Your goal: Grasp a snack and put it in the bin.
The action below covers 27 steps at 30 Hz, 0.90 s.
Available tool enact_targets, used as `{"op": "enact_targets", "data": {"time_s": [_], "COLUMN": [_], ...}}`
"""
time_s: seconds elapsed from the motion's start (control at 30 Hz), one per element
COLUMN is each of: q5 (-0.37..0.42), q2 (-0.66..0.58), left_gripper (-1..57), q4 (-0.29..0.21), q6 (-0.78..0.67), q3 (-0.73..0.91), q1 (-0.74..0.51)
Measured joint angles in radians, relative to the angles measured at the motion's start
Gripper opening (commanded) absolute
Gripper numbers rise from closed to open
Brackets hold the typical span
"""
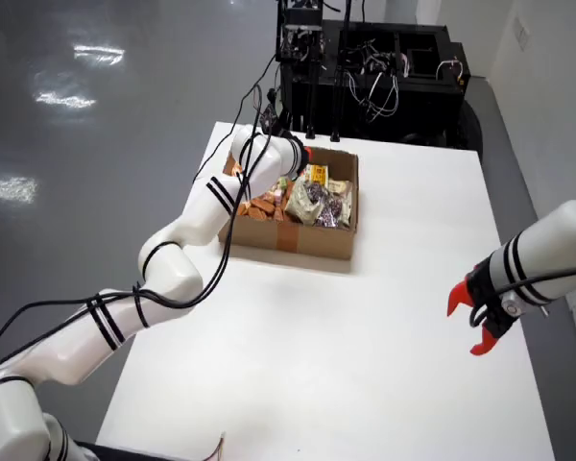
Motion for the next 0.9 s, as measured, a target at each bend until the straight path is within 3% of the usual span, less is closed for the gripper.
{"op": "enact_targets", "data": {"time_s": [0.43,0.9], "q5": [0.247,0.298], "q2": [-0.025,-0.371], "left_gripper": [7.4,6.8], "q4": [0.056,0.064], "q6": [0.052,-0.004], "q3": [-0.079,0.511], "q1": [-0.081,-0.199]}}
